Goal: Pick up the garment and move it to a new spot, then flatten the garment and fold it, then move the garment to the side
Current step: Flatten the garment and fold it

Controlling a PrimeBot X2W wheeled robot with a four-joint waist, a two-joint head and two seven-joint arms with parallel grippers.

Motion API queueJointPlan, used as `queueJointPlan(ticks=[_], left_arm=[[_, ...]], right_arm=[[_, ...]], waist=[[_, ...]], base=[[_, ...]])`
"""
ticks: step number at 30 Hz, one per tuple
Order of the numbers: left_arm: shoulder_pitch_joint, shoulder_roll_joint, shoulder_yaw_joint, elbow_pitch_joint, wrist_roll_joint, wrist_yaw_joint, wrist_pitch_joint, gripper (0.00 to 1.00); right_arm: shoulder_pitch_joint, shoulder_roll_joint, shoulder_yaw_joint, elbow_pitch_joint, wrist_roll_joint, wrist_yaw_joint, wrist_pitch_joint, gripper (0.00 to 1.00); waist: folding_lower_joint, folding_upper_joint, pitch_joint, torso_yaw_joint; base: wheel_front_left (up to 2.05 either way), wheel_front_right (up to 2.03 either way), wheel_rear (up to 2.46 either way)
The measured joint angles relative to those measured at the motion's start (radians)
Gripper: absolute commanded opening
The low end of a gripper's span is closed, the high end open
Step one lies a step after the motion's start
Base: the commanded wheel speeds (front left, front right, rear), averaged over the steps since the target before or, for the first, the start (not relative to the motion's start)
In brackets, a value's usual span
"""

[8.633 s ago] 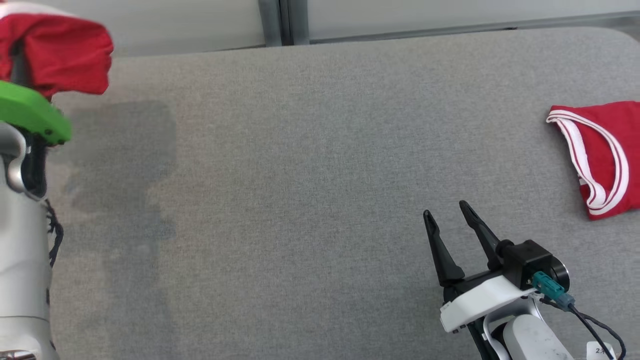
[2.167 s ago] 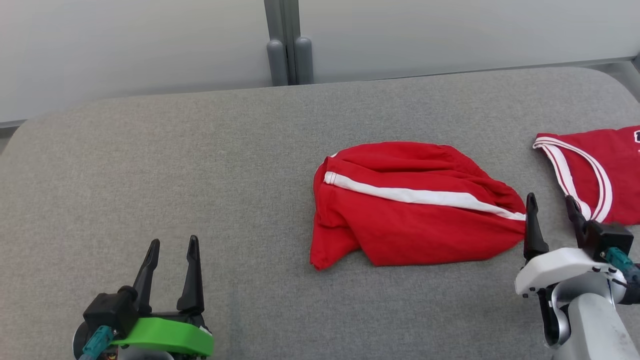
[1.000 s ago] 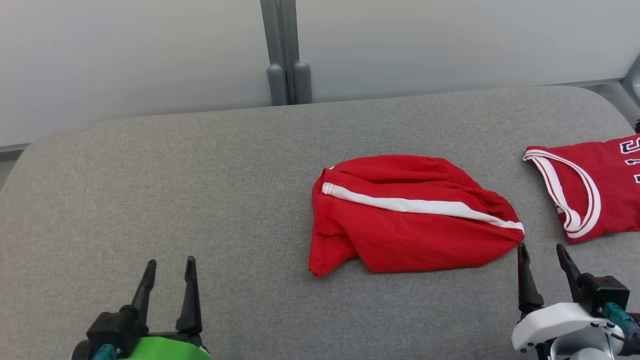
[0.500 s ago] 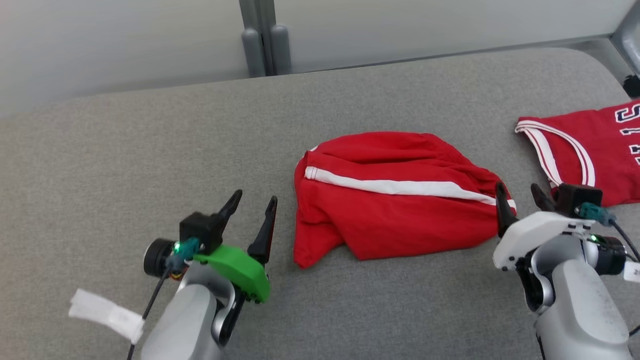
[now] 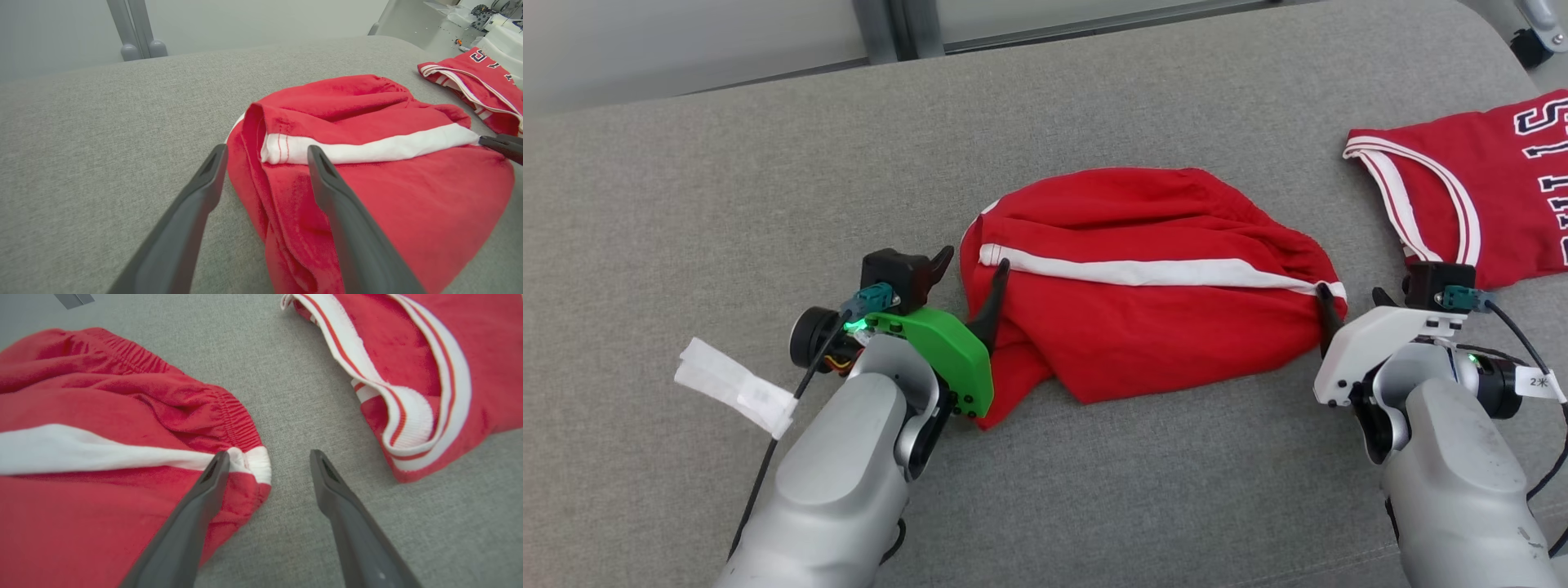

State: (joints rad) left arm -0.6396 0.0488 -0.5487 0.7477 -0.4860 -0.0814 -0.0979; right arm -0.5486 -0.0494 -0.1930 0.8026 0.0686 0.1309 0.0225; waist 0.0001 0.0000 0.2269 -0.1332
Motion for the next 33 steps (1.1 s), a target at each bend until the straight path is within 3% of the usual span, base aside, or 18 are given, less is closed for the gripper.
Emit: queueJointPlan(ticks=[14,23,25,28,29,30,31,32,33], left_arm=[[-0.089,0.000,-0.151,0.021,-0.151,0.118,0.084,1.00],[-0.115,0.000,-0.210,0.012,-0.200,0.153,0.135,0.99],[-0.122,0.000,-0.219,0.014,-0.203,0.162,0.140,0.93],[-0.132,0.000,-0.229,0.020,-0.210,0.163,0.142,0.61],[-0.133,0.000,-0.232,0.021,-0.213,0.164,0.142,0.48],[-0.135,0.000,-0.236,0.023,-0.216,0.164,0.144,0.29],[-0.137,0.000,-0.244,0.027,-0.217,0.164,0.151,0.00],[-0.138,0.000,-0.250,0.030,-0.220,0.161,0.156,0.00],[-0.138,0.000,-0.257,0.032,-0.225,0.160,0.160,0.00]], right_arm=[[-0.112,-0.003,0.009,0.203,-0.007,0.000,-0.044,1.00],[-0.156,-0.004,0.021,0.287,-0.010,0.000,-0.068,1.00],[-0.166,-0.005,0.031,0.307,-0.003,0.000,-0.067,1.00],[-0.186,-0.008,0.043,0.335,0.009,0.000,-0.058,1.00],[-0.192,-0.009,0.044,0.344,0.011,-0.001,-0.054,0.87],[-0.197,-0.010,0.047,0.352,0.015,-0.001,-0.049,0.56],[-0.204,-0.012,0.054,0.362,0.026,-0.001,-0.046,0.42],[-0.210,-0.012,0.060,0.370,0.034,-0.001,-0.042,0.17],[-0.216,-0.012,0.072,0.380,0.043,-0.001,-0.037,0.00]], waist=[[0.0000,0.0000,0.024,-0.010],[0.0000,0.0000,0.016,-0.013],[0.0000,0.0000,0.019,-0.012],[-0.0001,0.0000,0.023,-0.010],[-0.0001,0.0000,0.024,-0.009],[-0.0001,0.0000,0.025,-0.008],[-0.0001,0.0000,0.025,-0.007],[-0.0001,0.0000,0.025,-0.007],[-0.0001,0.0000,0.024,-0.006]], base=[[0.00,0.00,0.00],[0.00,0.00,0.00],[0.00,0.00,0.00],[0.00,0.00,0.00],[0.00,0.00,0.00],[0.00,0.00,0.00],[0.00,0.00,0.00],[0.00,0.00,0.00],[0.00,0.00,0.00]])
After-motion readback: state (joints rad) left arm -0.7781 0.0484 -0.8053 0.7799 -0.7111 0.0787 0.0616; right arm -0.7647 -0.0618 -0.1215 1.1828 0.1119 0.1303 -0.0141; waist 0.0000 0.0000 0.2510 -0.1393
